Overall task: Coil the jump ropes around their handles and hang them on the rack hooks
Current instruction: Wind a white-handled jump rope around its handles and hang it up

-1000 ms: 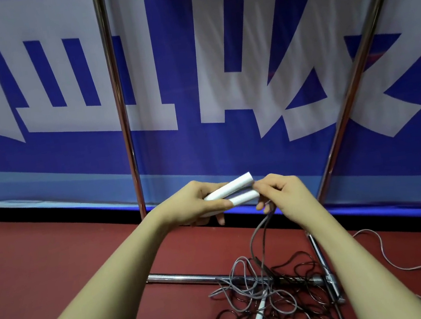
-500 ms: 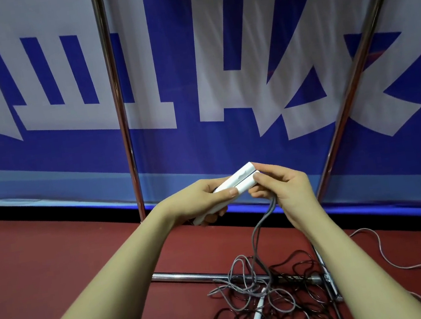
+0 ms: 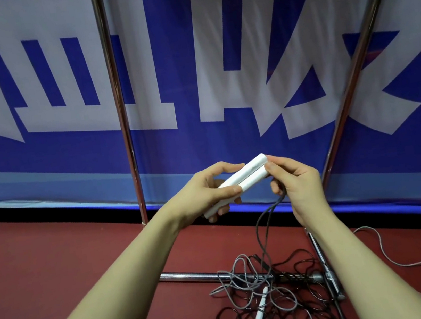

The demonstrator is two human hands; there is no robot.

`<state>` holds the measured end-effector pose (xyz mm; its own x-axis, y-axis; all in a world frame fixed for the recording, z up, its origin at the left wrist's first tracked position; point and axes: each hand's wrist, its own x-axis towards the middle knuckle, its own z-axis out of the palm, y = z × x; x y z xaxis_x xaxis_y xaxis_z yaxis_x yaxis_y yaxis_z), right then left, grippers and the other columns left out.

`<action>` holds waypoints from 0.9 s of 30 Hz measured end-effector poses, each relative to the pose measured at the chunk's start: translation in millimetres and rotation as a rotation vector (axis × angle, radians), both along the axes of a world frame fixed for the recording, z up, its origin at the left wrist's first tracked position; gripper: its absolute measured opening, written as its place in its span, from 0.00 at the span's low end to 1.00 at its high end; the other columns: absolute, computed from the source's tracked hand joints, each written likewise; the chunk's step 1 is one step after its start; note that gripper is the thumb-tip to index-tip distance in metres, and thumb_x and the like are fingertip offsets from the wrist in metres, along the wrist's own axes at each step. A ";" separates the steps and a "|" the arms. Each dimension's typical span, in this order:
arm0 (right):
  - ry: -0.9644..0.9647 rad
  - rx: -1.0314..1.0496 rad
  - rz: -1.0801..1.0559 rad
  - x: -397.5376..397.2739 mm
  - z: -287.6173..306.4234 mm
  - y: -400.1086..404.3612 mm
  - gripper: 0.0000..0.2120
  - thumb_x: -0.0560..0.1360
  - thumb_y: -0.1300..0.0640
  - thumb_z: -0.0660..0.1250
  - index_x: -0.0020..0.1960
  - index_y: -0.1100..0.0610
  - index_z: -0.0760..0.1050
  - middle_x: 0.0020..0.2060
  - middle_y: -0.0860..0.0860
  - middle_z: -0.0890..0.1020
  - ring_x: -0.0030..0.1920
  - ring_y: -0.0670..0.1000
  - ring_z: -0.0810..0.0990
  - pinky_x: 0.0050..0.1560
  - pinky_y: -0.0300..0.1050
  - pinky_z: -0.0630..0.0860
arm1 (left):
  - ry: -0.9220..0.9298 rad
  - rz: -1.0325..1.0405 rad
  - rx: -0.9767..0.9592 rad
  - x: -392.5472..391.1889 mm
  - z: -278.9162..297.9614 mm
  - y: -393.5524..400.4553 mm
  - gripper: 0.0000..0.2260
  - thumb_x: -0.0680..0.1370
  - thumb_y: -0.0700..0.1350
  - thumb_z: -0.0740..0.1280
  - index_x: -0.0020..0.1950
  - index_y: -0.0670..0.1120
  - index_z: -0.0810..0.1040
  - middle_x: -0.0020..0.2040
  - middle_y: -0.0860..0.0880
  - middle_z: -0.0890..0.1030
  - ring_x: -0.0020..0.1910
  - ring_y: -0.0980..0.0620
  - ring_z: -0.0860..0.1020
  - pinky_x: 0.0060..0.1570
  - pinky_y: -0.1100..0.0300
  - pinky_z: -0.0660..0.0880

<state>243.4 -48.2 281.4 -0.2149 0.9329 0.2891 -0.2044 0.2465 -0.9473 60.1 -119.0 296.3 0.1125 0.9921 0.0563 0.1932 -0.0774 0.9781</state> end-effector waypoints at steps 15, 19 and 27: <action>-0.318 0.085 0.071 6.2 -3.5 11.7 0.19 0.75 0.67 0.68 0.62 0.50 0.77 0.36 0.46 0.75 0.34 0.46 0.72 0.41 0.38 0.74 | -0.035 0.221 0.098 -1.0 -7.2 7.4 0.14 0.78 0.42 0.69 0.61 0.56 0.77 0.37 0.45 0.79 0.25 0.53 0.65 0.24 0.64 0.59; -0.633 0.242 -0.063 9.8 -10.5 17.1 0.04 0.75 0.61 0.69 0.45 0.52 0.79 0.32 0.47 0.75 0.32 0.48 0.71 0.36 0.41 0.72 | 0.004 0.264 0.097 -5.9 -10.4 9.4 0.15 0.78 0.43 0.69 0.62 0.56 0.77 0.36 0.45 0.80 0.26 0.53 0.66 0.24 0.65 0.61; -0.339 -0.008 0.030 10.9 -12.5 21.6 0.04 0.75 0.64 0.69 0.41 0.59 0.77 0.25 0.45 0.72 0.26 0.46 0.69 0.32 0.45 0.73 | 0.039 0.303 0.086 -10.6 -12.8 14.1 0.15 0.77 0.42 0.70 0.62 0.56 0.78 0.36 0.45 0.81 0.28 0.50 0.66 0.25 0.64 0.61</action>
<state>254.3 -26.5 268.8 -0.3246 0.9266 0.1896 0.1157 0.2379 -0.9644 49.5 -104.9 283.5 -0.1835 0.9727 0.1424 0.2569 -0.0924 0.9620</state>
